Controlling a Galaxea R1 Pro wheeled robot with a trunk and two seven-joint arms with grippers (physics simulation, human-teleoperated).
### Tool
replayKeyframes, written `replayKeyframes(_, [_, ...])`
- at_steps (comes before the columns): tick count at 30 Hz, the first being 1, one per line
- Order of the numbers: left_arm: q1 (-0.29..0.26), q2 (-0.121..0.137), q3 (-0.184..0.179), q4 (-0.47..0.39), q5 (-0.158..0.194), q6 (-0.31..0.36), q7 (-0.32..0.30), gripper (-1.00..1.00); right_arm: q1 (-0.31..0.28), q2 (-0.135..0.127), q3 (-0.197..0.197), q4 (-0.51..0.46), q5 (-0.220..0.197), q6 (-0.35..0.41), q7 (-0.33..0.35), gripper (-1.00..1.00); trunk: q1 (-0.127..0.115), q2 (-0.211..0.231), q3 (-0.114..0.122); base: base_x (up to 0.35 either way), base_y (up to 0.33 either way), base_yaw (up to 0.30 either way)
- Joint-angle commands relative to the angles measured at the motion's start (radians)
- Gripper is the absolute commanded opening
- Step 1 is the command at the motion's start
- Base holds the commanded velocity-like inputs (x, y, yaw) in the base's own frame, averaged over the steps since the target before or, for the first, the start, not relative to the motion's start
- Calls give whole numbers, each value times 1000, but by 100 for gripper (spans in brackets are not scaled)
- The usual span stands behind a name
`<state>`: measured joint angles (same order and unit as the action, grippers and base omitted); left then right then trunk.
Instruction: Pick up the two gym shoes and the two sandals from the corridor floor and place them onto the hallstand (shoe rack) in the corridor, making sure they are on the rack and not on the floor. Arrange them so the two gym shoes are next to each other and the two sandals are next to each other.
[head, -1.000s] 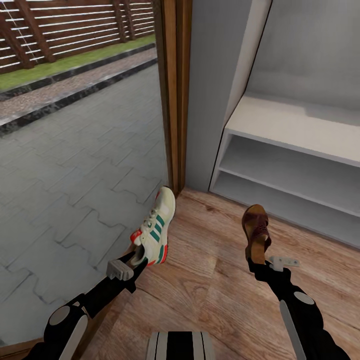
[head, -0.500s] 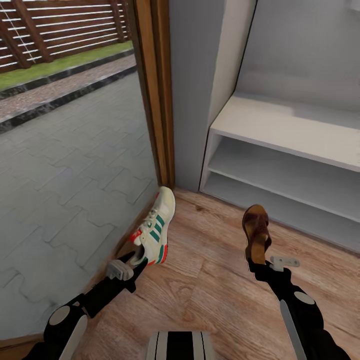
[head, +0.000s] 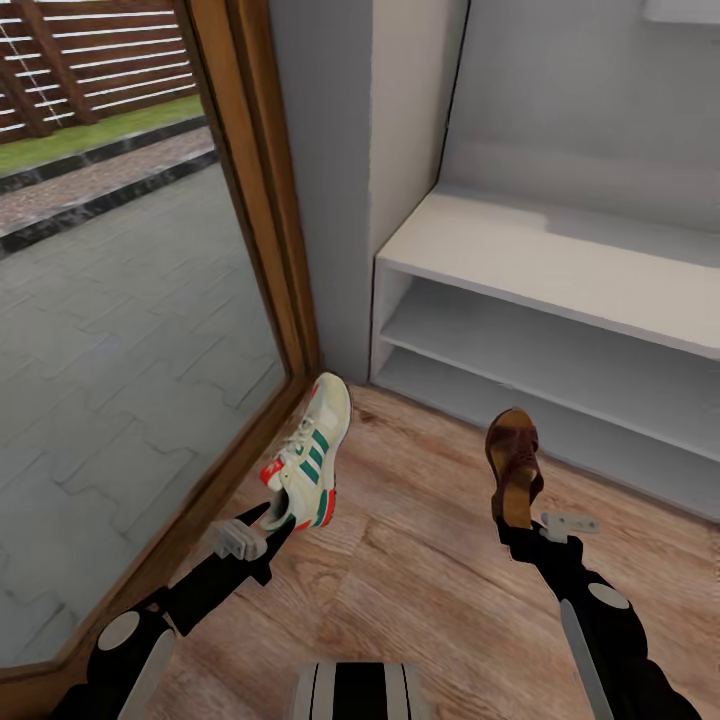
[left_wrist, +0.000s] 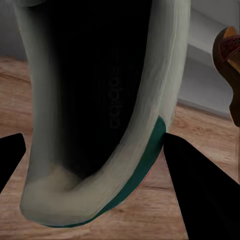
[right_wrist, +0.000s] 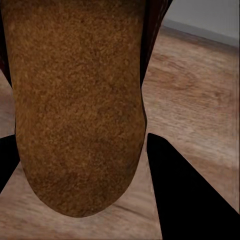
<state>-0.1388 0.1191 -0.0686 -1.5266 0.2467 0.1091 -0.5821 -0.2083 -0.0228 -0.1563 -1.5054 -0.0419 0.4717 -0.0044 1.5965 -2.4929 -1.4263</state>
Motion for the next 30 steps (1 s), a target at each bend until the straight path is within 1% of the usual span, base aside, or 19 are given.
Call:
replayKeyframes(1, [-1,1,0,-1,12,11,-2,-100,0,0,0,-1,-7,5,-2,-100,0,0,-1,0,-310,-97])
replayKeyframes(7, [-1,1,0,-1,11,11,-2,-100,-1,0,1,-1,-7,5,-2,-100,0,0,-1,0,-309,-240])
replayKeyframes(10, [0,1,0,-1,12,11,-2,-100,0,0,1,-1,-7,5,-2,-100,0,0,-1,0,-309,-148])
replayKeyframes(18, [0,1,0,-1,11,10,-2,-100,-1,0,1,-1,-7,5,-2,-100,0,0,-1,0,-309,-25])
replayKeyframes(24, [0,1,0,-1,11,9,-2,-100,0,0,1,-1,-7,5,-2,-100,0,0,-1,-95,-303,0])
replayKeyframes(30, [0,1,0,-1,12,9,-4,-100,0,0,1,-1,-7,5,-2,-100,0,0,-1,-69,-104,-17])
